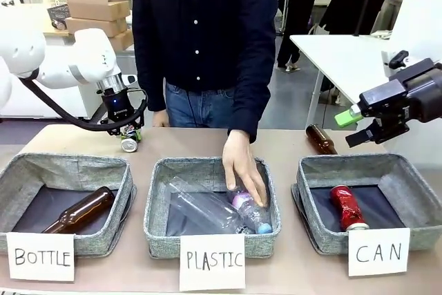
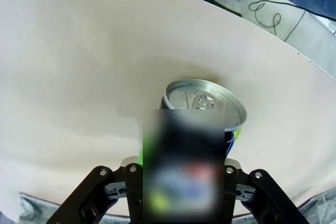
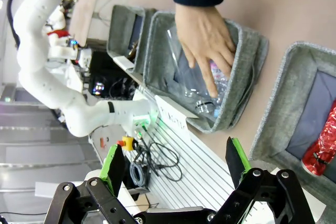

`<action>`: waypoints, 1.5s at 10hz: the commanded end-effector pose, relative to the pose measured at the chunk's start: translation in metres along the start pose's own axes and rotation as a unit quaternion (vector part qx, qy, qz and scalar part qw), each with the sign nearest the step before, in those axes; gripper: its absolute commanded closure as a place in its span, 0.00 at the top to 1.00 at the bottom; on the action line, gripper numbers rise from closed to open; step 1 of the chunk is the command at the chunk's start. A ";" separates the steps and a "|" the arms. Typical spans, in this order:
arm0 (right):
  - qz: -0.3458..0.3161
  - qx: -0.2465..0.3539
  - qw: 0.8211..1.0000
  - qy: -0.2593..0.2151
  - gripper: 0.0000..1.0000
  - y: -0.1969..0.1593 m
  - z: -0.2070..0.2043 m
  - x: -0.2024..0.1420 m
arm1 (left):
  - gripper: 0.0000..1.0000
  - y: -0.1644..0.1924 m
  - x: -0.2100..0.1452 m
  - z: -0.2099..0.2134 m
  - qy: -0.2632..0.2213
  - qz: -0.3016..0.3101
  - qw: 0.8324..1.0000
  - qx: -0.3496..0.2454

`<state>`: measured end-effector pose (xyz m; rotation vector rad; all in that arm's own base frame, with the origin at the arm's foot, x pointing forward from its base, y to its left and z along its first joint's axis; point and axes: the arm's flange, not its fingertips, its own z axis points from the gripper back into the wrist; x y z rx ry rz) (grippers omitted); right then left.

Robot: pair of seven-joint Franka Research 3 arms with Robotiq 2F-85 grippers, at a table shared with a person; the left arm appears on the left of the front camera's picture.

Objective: Sort the can waste into the basket.
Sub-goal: Pick up the can waste from the table and place it in the right Fabric basket.

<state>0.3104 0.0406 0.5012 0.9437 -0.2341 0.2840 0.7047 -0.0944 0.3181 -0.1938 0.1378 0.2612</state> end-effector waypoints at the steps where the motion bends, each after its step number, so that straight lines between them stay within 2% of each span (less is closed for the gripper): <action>1: 0.015 -0.003 1.000 0.004 1.00 -0.001 0.003 0.001 | 0.01 -0.002 0.006 0.004 -0.001 0.011 1.000 0.017; 2: 0.015 -0.003 1.000 0.004 1.00 -0.001 0.003 0.001 | 0.15 -0.002 0.006 0.005 0.001 0.010 1.000 0.013; 5: 0.015 -0.003 1.000 0.004 1.00 -0.001 0.003 0.001 | 0.15 0.001 -0.002 0.014 0.003 0.006 1.000 0.003; 6: 0.015 -0.003 1.000 0.004 1.00 -0.001 0.003 0.001 | 0.15 0.005 -0.019 0.031 -0.002 -0.012 1.000 -0.014; 9: 0.015 -0.003 1.000 0.004 1.00 -0.001 0.003 0.001 | 0.15 0.041 -0.131 0.114 -0.026 -0.145 0.985 -0.089; 10: 0.015 -0.003 1.000 0.004 1.00 -0.001 0.003 0.001 | 0.15 0.056 -0.179 0.132 -0.005 -0.214 0.971 -0.111; 11: 0.015 -0.003 1.000 0.004 1.00 -0.001 0.003 0.001 | 0.15 0.067 -0.216 0.138 -0.005 -0.264 0.957 -0.122; 13: 0.015 -0.003 1.000 0.004 1.00 -0.001 0.003 0.001 | 0.15 0.090 -0.269 0.128 -0.024 -0.375 0.917 -0.137; 14: 0.015 -0.003 1.000 0.004 1.00 -0.001 0.003 0.001 | 0.15 0.096 -0.273 0.120 -0.056 -0.360 0.920 -0.147; 15: 0.015 -0.003 1.000 0.004 1.00 -0.001 0.003 0.001 | 0.15 0.070 -0.253 0.144 -0.023 -0.326 0.938 -0.117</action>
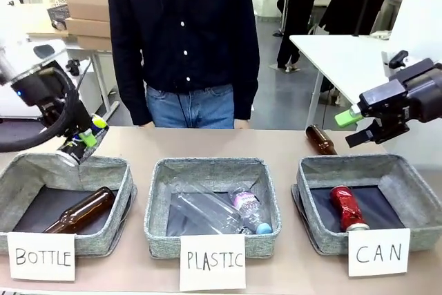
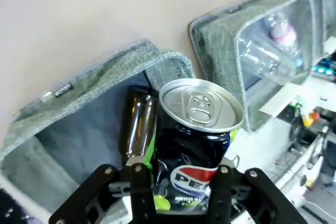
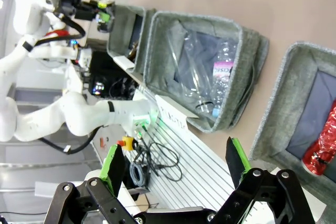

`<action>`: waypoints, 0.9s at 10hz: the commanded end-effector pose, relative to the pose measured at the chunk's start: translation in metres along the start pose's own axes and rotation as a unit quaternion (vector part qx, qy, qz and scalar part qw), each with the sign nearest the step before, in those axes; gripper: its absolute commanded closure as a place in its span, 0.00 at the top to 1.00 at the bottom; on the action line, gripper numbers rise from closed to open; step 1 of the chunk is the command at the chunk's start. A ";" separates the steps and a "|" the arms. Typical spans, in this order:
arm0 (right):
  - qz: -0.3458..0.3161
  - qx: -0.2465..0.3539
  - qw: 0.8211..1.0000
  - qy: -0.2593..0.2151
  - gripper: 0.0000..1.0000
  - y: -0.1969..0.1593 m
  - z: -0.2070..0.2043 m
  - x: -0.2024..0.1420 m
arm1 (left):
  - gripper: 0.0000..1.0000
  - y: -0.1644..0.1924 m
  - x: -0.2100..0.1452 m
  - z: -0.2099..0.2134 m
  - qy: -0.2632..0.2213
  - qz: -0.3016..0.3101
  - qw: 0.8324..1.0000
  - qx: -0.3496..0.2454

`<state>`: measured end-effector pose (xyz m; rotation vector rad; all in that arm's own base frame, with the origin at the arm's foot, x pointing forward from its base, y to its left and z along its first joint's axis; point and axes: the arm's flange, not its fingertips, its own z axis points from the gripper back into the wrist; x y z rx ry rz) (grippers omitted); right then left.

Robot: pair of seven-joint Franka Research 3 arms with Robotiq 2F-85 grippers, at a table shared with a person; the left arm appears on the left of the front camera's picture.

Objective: Sort the can waste into the basket.
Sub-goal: Pick up the can waste from the table and place it in the right Fabric basket.

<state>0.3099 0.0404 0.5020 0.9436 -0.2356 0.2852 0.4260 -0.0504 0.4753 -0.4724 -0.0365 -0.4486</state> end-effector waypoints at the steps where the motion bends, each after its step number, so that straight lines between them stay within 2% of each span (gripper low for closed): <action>1: 0.014 -0.003 1.000 0.004 1.00 -0.002 0.002 0.001 | 0.15 0.002 0.036 0.008 0.007 0.035 0.999 0.006; 3: 0.014 -0.003 1.000 0.004 1.00 -0.002 0.002 0.001 | 0.15 0.002 0.036 0.008 0.007 0.035 0.999 0.006; 4: 0.000 0.000 1.000 0.000 1.00 0.000 0.000 0.000 | 0.37 0.002 0.021 0.002 0.002 0.019 1.000 0.001; 5: 0.039 -0.034 0.998 -0.026 1.00 0.027 0.031 -0.001 | 0.37 -0.018 0.052 -0.002 -0.005 -0.109 0.992 -0.061; 6: 0.054 -0.042 0.996 -0.050 1.00 0.038 0.059 -0.005 | 0.37 -0.049 0.078 -0.002 0.000 -0.170 0.984 -0.048; 7: 0.042 -0.074 0.993 -0.084 1.00 0.036 0.091 -0.011 | 0.37 -0.091 0.100 -0.005 0.025 -0.245 0.969 -0.039; 8: 0.021 -0.122 0.984 -0.128 1.00 0.026 0.128 -0.023 | 0.37 -0.136 0.121 -0.009 0.044 -0.301 0.952 -0.016; 9: -0.004 -0.141 0.976 -0.166 1.00 0.013 0.174 -0.045 | 0.37 -0.186 0.139 -0.016 0.067 -0.356 0.932 0.008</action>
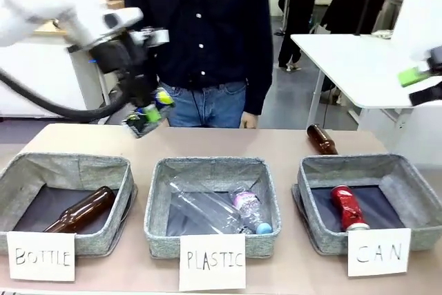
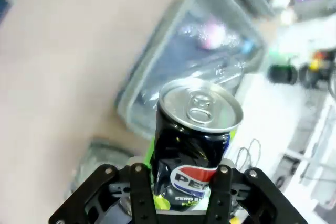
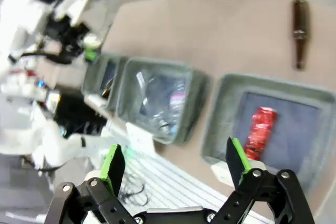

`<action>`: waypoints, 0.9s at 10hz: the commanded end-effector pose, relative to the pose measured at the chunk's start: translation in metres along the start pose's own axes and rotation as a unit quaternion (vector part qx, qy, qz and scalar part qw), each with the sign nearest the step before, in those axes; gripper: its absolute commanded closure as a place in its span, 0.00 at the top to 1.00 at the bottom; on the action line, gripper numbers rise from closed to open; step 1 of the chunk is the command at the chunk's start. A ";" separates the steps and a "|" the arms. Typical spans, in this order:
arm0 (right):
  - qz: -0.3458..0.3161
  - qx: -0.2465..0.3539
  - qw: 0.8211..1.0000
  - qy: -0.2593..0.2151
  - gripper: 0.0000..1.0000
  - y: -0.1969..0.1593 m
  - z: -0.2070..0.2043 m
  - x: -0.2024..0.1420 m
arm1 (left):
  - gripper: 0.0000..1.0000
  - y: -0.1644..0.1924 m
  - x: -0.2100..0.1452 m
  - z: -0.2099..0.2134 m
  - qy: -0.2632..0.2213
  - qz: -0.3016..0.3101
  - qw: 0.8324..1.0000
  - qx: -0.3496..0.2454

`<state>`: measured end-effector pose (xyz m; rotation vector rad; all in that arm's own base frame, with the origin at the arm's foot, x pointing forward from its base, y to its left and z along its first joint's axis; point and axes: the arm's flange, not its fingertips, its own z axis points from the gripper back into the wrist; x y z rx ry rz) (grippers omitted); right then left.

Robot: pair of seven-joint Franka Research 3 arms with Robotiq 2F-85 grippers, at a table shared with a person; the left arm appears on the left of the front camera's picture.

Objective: Sort the can waste into the basket.
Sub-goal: Pick up the can waste from the table and place it in the right Fabric basket.

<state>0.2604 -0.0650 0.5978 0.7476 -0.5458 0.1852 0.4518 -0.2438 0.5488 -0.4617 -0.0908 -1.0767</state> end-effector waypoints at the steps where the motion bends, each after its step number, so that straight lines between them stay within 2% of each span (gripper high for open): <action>1: -0.054 -0.067 0.995 -0.044 1.00 -0.044 0.065 -0.024 | 0.37 -0.019 0.068 -0.003 0.049 -0.108 0.993 0.005; 2: -0.067 -0.086 0.993 -0.055 1.00 -0.063 0.095 -0.044 | 0.37 -0.042 0.109 -0.021 0.059 -0.145 0.988 0.002; 4: -0.113 -0.075 0.987 -0.085 1.00 -0.100 0.123 -0.076 | 0.37 -0.082 0.174 -0.067 0.019 -0.172 0.985 -0.024; 5: -0.138 -0.062 0.984 -0.096 1.00 -0.118 0.128 -0.082 | 0.37 -0.103 0.204 -0.095 -0.021 -0.145 0.989 -0.027; 6: -0.148 -0.054 0.983 -0.093 1.00 -0.130 0.125 -0.085 | 0.37 -0.125 0.226 -0.124 -0.070 -0.093 0.990 -0.083; 7: -0.161 -0.056 0.982 -0.086 1.00 -0.139 0.120 -0.086 | 0.37 -0.142 0.242 -0.154 -0.129 -0.055 0.984 -0.105; 8: -0.156 -0.045 0.984 -0.074 1.00 -0.145 0.115 -0.086 | 0.37 -0.150 0.253 -0.179 -0.157 -0.048 0.984 -0.071; 9: -0.168 -0.048 0.982 -0.075 1.00 -0.152 0.108 -0.085 | 0.37 -0.156 0.255 -0.203 -0.159 -0.062 0.983 -0.073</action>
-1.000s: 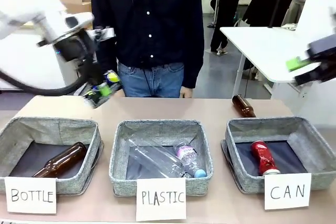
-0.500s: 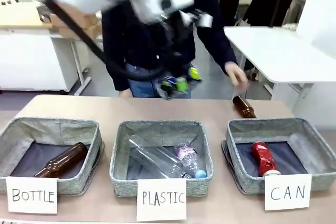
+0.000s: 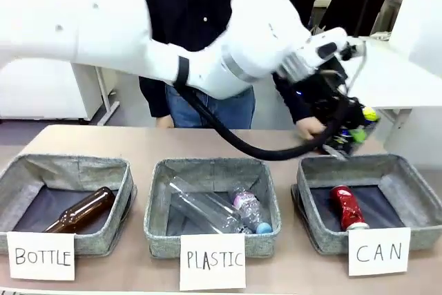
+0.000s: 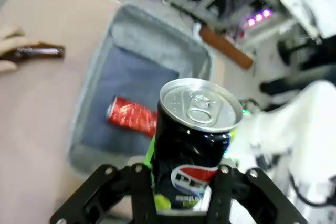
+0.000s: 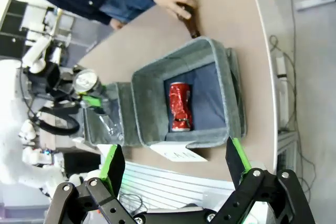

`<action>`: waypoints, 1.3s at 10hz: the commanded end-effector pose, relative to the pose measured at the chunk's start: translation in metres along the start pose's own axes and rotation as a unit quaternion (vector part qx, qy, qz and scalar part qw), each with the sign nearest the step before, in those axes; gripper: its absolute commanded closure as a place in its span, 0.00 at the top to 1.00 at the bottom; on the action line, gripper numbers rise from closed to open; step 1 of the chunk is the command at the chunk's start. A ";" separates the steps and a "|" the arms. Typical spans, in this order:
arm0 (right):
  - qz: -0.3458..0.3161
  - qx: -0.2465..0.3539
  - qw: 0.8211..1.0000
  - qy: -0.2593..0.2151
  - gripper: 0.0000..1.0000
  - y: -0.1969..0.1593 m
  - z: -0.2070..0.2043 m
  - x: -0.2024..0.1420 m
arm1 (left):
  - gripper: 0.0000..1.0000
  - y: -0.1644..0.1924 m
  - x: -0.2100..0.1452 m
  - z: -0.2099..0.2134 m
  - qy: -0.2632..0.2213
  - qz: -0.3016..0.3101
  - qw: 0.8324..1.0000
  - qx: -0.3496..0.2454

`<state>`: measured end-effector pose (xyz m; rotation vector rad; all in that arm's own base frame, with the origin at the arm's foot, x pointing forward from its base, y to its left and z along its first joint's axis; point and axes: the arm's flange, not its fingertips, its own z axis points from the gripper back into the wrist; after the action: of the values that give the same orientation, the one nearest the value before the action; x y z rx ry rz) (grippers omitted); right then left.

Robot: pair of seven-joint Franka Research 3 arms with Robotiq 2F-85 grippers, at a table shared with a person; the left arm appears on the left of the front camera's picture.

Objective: Sort the can waste into the basket.
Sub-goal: Pick up the can waste from the table and place it in the right Fabric basket.

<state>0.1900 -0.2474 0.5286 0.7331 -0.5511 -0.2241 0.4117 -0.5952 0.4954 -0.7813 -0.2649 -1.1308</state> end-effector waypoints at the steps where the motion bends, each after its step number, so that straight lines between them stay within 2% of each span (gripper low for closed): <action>1: -0.006 0.021 1.000 -0.003 1.00 -0.008 -0.014 0.006 | 0.37 0.003 -0.005 -0.016 -0.011 0.006 1.000 -0.005; 2: 0.000 0.000 1.000 0.000 1.00 0.000 0.000 0.000 | 0.37 0.000 0.000 0.000 0.000 0.000 1.000 0.000; 4: 0.000 0.000 1.000 0.000 1.00 0.000 0.000 0.000 | 0.37 0.000 0.000 0.000 0.000 0.000 1.000 0.000; 5: 0.000 0.000 1.000 0.000 1.00 0.000 0.000 0.000 | 0.37 0.003 -0.003 -0.022 -0.010 0.004 1.000 0.003; 6: 0.000 0.000 1.000 0.000 1.00 0.000 0.000 0.000 | 0.37 0.018 -0.008 -0.027 -0.052 -0.011 0.998 0.030; 7: 0.000 0.000 1.000 0.000 1.00 0.000 0.000 0.000 | 0.37 0.019 -0.011 -0.031 -0.059 -0.010 0.998 0.013; 10: 0.000 0.000 1.000 0.000 1.00 0.000 0.000 0.000 | 0.37 0.016 -0.015 -0.027 -0.049 -0.015 0.998 0.024; 11: 0.000 0.000 1.000 0.000 1.00 0.000 0.000 0.000 | 0.95 0.017 -0.015 -0.027 -0.045 -0.011 0.999 0.022; 12: 0.000 0.000 1.000 0.000 1.00 0.000 0.000 0.000 | 0.95 0.016 -0.015 -0.027 -0.047 -0.010 0.999 0.014; 13: 0.000 0.000 1.000 0.000 1.00 0.000 0.000 0.000 | 1.00 0.016 -0.016 -0.027 -0.048 -0.010 0.999 0.013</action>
<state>0.1921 -0.2488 0.5271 0.7326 -0.5421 -0.2415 0.4203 -0.6086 0.4580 -0.7873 -0.3738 -1.1036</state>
